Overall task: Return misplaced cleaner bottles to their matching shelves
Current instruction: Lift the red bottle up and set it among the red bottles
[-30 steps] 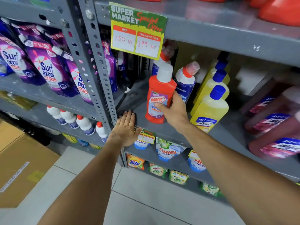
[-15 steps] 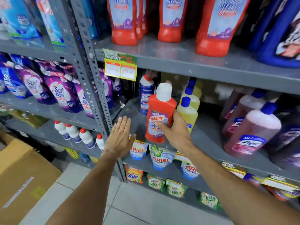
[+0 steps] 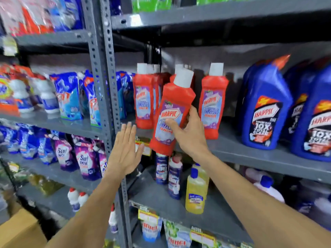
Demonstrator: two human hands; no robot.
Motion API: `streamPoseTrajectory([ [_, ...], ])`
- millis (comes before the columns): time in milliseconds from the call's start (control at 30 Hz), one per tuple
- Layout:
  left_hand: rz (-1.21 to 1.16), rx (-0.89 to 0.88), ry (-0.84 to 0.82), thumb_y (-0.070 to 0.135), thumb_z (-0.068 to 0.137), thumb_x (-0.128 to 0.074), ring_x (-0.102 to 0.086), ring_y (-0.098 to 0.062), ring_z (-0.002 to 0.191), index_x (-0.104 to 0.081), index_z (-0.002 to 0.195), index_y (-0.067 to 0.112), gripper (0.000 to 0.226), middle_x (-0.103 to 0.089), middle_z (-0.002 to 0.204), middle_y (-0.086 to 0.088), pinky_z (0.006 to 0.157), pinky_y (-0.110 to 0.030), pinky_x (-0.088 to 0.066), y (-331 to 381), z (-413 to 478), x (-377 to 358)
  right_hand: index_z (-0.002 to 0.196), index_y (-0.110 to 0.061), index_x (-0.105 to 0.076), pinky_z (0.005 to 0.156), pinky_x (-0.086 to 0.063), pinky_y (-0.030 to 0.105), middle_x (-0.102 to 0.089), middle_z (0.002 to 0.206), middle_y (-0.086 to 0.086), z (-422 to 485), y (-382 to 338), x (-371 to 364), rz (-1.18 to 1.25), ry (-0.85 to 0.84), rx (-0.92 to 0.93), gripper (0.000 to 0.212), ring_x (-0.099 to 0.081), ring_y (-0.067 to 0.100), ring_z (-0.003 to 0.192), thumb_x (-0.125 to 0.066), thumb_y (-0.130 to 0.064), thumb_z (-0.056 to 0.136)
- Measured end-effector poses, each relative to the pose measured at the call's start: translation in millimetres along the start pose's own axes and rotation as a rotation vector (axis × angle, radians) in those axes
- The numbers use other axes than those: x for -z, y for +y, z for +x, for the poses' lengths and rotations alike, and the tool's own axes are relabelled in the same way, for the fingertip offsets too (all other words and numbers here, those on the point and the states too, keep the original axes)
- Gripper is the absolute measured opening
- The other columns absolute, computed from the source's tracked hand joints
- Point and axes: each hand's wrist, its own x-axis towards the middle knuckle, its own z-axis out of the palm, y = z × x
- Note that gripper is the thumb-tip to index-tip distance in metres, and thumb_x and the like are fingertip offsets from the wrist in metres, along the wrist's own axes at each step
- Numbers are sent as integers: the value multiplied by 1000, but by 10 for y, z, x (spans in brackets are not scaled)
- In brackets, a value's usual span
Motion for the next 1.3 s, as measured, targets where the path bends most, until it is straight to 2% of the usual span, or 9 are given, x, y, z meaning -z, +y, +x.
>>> streamPoseTrajectory([
  [67,-32,3,-97,50,102,-27,1,-27,153,-5,156,4,74,-2,165,-13,124,-43,-4,26,206,5,125,-20,-54,96,-55,42,-73,111,-10,249,-59,32,-37,20,8,50,-71,15,106,-79,-29,83],
  [167,-10,27,-235,51,102,-24,5,-30,153,-2,155,2,75,1,165,-16,124,-44,-3,-4,333,-130,127,-18,-54,96,-56,47,-71,110,-7,554,-16,34,-94,33,-26,51,-70,21,108,-79,-29,85],
  [400,-31,-7,-229,59,97,-15,-4,-27,153,-17,154,5,78,-18,164,-12,123,-41,1,-161,466,-318,133,-21,-51,100,-52,52,-70,124,6,958,258,-155,-222,38,-102,57,-63,33,119,-77,-39,85],
  [567,-99,11,-230,53,100,-26,-13,-27,151,-22,153,7,71,-25,161,-11,123,-41,-2,-155,480,-299,141,-23,-48,102,-52,46,-70,129,3,949,325,-219,-230,24,-45,66,-65,28,120,-79,-36,84],
  [667,-155,31,-214,52,100,-27,-13,-24,150,-24,152,8,68,-26,161,-9,123,-39,1,-139,475,-298,148,-23,-40,96,-51,30,-67,132,-2,783,429,-163,-223,-69,-55,94,-65,14,115,-91,-19,69],
  [733,-175,33,-201,51,100,-29,-14,-24,150,-25,151,8,67,-27,160,-9,123,-40,1,-130,467,-301,150,-22,-35,101,-49,31,-62,137,0,646,544,-143,-245,-136,-89,107,-60,16,122,-94,-10,62],
  [1000,-192,36,-191,51,100,-27,-11,-23,151,-24,152,10,66,-25,161,-8,123,-39,4,-119,446,-293,151,-17,-38,104,-53,40,-60,141,10,582,708,-218,-156,-141,-175,89,-62,27,125,-86,-5,77],
  [1067,-194,37,-189,52,100,-27,-11,-24,151,-24,152,10,67,-25,161,-8,123,-39,3,-121,441,-292,152,-18,-35,103,-52,36,-60,141,9,554,752,-236,-180,-146,-167,90,-62,25,126,-85,-8,79],
  [1300,-200,39,-163,51,100,-29,-14,-24,150,-27,151,10,65,-28,160,-8,124,-40,1,-114,433,-301,150,-23,-33,108,-50,49,-60,140,6,561,856,-270,-220,-172,-182,96,-59,26,128,-90,-12,73],
])
